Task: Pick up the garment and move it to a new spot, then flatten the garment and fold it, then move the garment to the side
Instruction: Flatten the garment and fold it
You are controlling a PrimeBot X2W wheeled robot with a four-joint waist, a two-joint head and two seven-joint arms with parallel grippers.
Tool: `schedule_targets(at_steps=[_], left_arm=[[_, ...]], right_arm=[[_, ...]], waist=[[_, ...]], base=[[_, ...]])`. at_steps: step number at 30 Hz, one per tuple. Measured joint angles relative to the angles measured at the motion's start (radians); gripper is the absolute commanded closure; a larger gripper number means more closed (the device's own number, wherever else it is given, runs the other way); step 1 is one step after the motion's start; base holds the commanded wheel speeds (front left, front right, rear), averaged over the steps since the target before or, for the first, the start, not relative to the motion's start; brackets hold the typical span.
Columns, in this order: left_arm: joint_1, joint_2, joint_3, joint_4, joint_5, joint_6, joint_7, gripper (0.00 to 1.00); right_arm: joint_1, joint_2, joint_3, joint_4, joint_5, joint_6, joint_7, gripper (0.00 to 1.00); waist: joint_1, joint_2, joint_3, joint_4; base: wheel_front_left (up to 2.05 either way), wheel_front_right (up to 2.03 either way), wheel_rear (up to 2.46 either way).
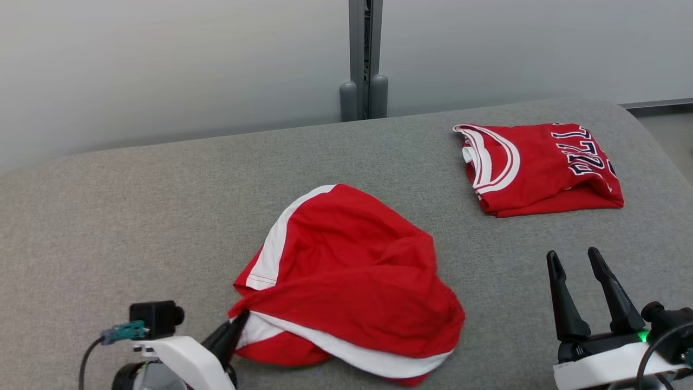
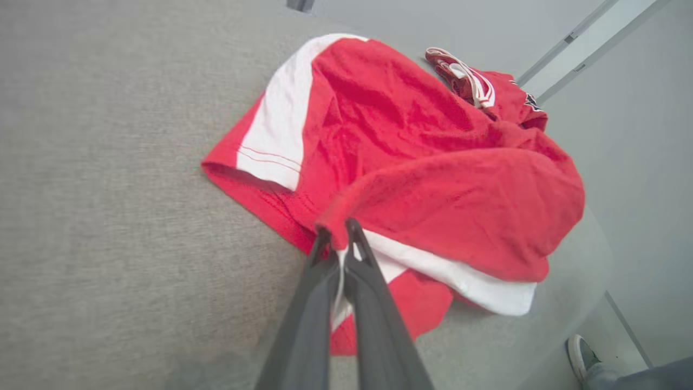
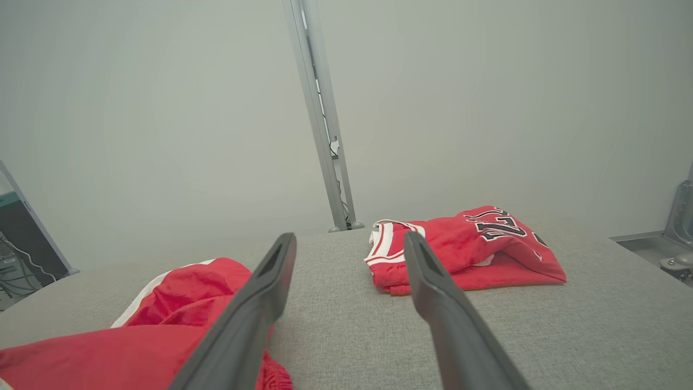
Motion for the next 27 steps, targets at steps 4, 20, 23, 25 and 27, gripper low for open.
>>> schedule_targets(at_steps=[4, 20, 23, 25, 27], left_arm=[[0.000, 0.050, 0.064, 0.015, 0.019, 0.057, -0.036, 1.00], [0.003, 0.056, 0.072, 0.195, 0.076, 0.144, -0.084, 0.01], [0.002, 0.053, 0.065, 0.196, 0.069, 0.132, -0.074, 0.00], [0.002, 0.064, 0.061, 0.185, 0.070, 0.124, -0.069, 0.00], [0.004, 0.076, 0.061, 0.165, 0.064, 0.115, -0.057, 0.00]], right_arm=[[0.000, 0.000, 0.001, 0.000, 0.000, 0.000, 0.000, 0.00], [0.001, -0.003, 0.003, 0.008, 0.001, 0.000, 0.000, 0.00], [0.001, -0.003, 0.003, 0.010, 0.001, 0.000, 0.000, 0.00], [0.001, -0.005, 0.002, 0.011, 0.002, 0.000, 0.000, 0.00], [0.001, -0.006, 0.001, 0.011, 0.003, 0.000, 0.000, 0.00]], waist=[[0.0000, 0.0000, 0.003, 0.008], [0.0000, 0.0000, 0.000, 0.026], [0.0000, 0.0000, -0.002, 0.031], [0.0000, 0.0000, -0.003, 0.033], [0.0000, 0.0000, -0.005, 0.035]], base=[[0.00, 0.00, 0.00], [0.00, 0.00, 0.00], [0.00, 0.00, 0.00], [0.00, 0.00, 0.00], [0.00, 0.00, 0.00]])
